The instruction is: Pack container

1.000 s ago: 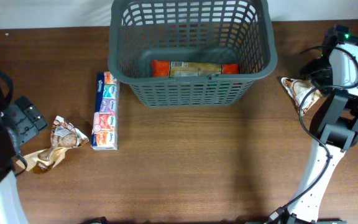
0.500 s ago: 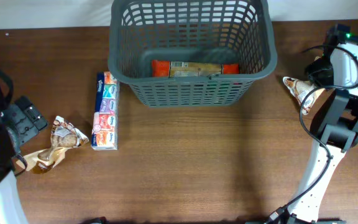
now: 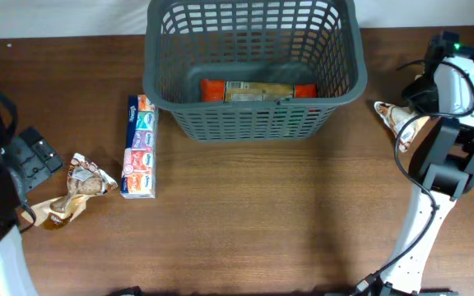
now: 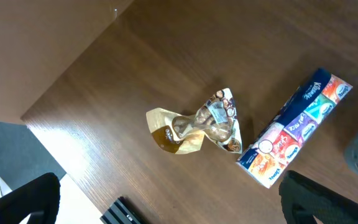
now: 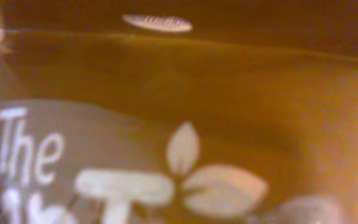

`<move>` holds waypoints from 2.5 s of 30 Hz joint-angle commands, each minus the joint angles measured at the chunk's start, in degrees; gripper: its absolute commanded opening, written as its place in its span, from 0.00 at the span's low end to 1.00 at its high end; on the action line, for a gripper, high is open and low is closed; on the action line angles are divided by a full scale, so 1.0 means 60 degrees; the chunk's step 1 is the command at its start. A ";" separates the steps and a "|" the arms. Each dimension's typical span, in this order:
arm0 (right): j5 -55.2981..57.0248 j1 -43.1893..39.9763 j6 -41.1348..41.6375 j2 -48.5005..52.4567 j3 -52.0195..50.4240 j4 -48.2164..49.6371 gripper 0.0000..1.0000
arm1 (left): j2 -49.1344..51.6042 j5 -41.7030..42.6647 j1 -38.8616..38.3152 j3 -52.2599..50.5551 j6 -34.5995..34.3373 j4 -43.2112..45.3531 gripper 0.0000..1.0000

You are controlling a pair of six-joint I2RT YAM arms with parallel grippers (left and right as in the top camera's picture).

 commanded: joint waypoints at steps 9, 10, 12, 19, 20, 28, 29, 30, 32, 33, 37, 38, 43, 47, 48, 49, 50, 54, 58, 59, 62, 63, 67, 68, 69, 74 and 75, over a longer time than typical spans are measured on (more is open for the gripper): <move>0.0186 0.0138 -0.0288 -0.2284 0.0302 0.0379 0.04 | -0.0073 0.0004 0.0066 0.0051 0.0142 -0.0011 0.99; 0.0186 0.0138 -0.0382 -0.2393 0.0302 0.0444 0.04 | -0.0073 0.0004 0.0066 0.0051 0.0142 -0.0011 0.99; 0.0186 0.0138 -0.0386 -0.2422 0.0302 0.0437 0.04 | -0.0073 0.0004 0.0066 0.0051 0.0146 -0.0011 0.99; 0.0193 0.0091 -0.0382 -0.2415 0.0237 0.0798 0.79 | -0.0073 0.0004 0.0066 0.0051 0.0146 -0.0011 0.99; 0.0186 0.0066 -0.0382 -0.2415 0.0237 0.0922 0.87 | -0.0073 0.0004 0.0066 0.0051 0.0142 -0.0011 0.99; 0.0087 -0.0197 -0.0379 -0.2087 0.0226 0.1104 0.99 | -0.0073 0.0004 0.0066 0.0051 0.0142 -0.0011 0.99; 0.0033 -0.0215 -0.0379 -0.1971 0.0226 0.1042 0.99 | -0.0073 0.0004 0.0066 0.0051 0.0142 -0.0011 0.99; -0.0109 -0.0248 -0.0379 -0.1803 0.0226 0.0962 0.99 | -0.0073 0.0004 0.0066 0.0051 0.0142 -0.0011 0.99; -0.0284 -0.0266 -0.0379 -0.1577 0.0222 0.0856 1.00 | -0.0073 0.0004 0.0066 0.0051 0.0146 -0.0011 0.99; -0.0328 -0.0270 -0.0375 -0.1457 0.0222 0.0812 1.00 | -0.0073 0.0004 0.0066 0.0051 0.0146 -0.0011 0.99; -0.0379 -0.0266 -0.0379 -0.1071 0.0219 0.0696 0.99 | -0.0073 0.0004 0.0066 0.0051 0.0142 -0.0011 0.99; -0.0390 -0.0270 -0.0379 -0.0984 0.0219 0.0641 0.99 | -0.0073 0.0004 0.0066 0.0051 0.0142 -0.0011 0.99; -0.0393 -0.0266 -0.0379 -0.0678 0.0211 0.0415 0.99 | -0.0073 0.0004 0.0066 0.0051 0.0142 -0.0011 0.99; -0.0397 -0.0270 -0.0382 -0.0357 0.0211 0.0342 0.99 | -0.0073 0.0004 0.0066 0.0051 0.0142 -0.0011 0.99; -0.0390 -0.0266 -0.0404 -0.0233 0.0211 0.0342 0.99 | -0.0073 0.0004 0.0066 0.0051 0.0146 -0.0011 0.99; -0.0426 -0.0266 -0.0419 -0.0193 0.0208 0.0342 0.99 | -0.0073 0.0004 0.0066 0.0051 0.0142 -0.0011 0.99; -0.0426 -0.0266 -0.0426 -0.0080 0.0211 0.0382 0.99 | -0.0073 0.0004 0.0066 0.0051 0.0142 -0.0011 0.99; -0.0426 -0.0270 -0.0674 0.0219 0.0211 0.0619 0.99 | -0.0073 0.0004 0.0066 0.0051 0.0142 -0.0011 0.99; -0.0463 -0.0313 -0.0739 0.0528 0.0211 0.0634 0.99 | -0.0073 0.0004 0.0066 0.0051 0.0142 -0.0011 0.99; -0.0557 -0.0317 -0.0852 0.0590 0.0211 0.0630 0.99 | -0.0073 0.0004 0.0066 0.0051 0.0142 -0.0011 0.99; -0.0663 -0.0321 -0.0976 0.0914 0.0211 0.0495 0.99 | -0.0073 0.0004 0.0066 0.0051 0.0146 -0.0011 0.99; -0.0758 -0.0321 -0.1096 0.1027 0.0208 0.0441 0.99 | -0.0073 0.0004 0.0066 0.0051 0.0146 -0.0011 0.99; -0.0827 -0.0321 -0.1129 0.1290 0.0208 0.0186 0.99 | -0.0073 0.0004 0.0066 0.0051 0.0146 -0.0011 0.99; -0.0823 -0.0321 -0.1129 0.1293 0.0211 0.0157 0.95 | -0.0073 0.0004 0.0066 0.0051 0.0142 -0.0011 0.99; -0.0823 -0.0321 -0.1129 0.1297 0.0211 0.0146 0.88 | -0.0073 0.0004 0.0066 0.0051 0.0142 -0.0011 0.99; -0.0827 -0.0321 -0.1126 0.1297 0.0215 0.0055 0.41 | -0.0073 0.0004 0.0066 0.0051 0.0146 -0.0011 0.99; -0.0834 -0.0321 -0.1126 0.1297 0.0215 0.0051 0.31 | -0.0073 0.0004 0.0066 0.0051 0.0142 -0.0011 0.99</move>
